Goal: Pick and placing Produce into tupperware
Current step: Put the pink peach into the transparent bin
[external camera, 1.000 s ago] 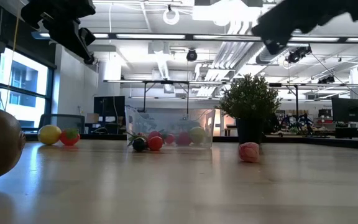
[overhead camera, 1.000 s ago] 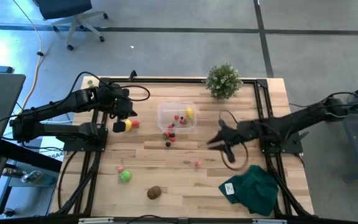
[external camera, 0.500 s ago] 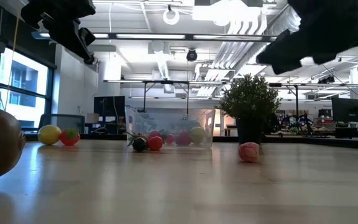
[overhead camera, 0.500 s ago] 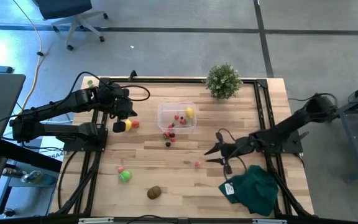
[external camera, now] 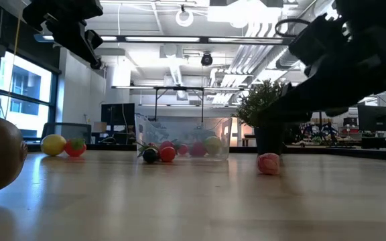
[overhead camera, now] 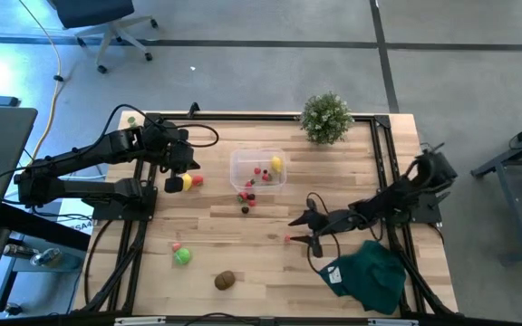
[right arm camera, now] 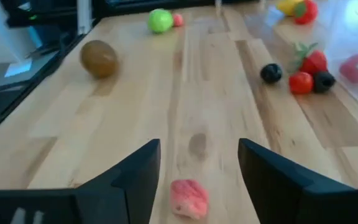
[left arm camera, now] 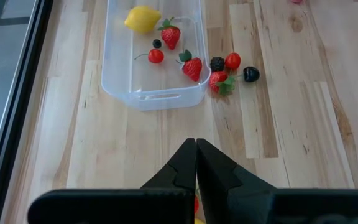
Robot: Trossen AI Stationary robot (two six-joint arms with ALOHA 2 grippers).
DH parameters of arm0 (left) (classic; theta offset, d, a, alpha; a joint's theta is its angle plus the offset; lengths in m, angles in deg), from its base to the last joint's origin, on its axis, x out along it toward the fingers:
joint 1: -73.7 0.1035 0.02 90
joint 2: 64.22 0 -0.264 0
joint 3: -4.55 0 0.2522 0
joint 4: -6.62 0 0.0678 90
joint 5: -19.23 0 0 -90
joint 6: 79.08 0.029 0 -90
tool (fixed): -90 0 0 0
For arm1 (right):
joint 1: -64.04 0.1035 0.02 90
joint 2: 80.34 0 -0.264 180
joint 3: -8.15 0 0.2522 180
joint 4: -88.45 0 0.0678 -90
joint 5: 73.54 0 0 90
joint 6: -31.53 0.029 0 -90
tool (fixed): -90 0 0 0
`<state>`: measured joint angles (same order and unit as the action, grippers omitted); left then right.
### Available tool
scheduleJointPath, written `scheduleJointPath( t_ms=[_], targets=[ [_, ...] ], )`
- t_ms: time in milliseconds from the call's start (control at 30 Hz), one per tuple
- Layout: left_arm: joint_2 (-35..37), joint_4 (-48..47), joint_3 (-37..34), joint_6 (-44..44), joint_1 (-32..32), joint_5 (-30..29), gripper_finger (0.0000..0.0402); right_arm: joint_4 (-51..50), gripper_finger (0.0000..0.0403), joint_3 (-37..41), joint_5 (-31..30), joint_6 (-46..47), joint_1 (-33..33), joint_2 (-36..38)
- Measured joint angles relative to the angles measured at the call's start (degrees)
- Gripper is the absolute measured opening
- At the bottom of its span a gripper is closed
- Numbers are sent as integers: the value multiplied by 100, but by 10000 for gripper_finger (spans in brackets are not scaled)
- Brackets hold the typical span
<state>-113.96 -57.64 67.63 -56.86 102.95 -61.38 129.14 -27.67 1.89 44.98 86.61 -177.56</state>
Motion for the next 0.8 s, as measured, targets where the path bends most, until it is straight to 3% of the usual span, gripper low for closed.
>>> scheduleJointPath(
  t_ms=[400, 800],
  targets=[
    [-2, 2, 0, 0, -2, -2, 3, 57, 218, -354, 241, -188, 4, -836],
    [-2, 2, -2, 0, 0, 0, 3, -342, 218, -388, 146, -189, 48, -958]
  ],
)
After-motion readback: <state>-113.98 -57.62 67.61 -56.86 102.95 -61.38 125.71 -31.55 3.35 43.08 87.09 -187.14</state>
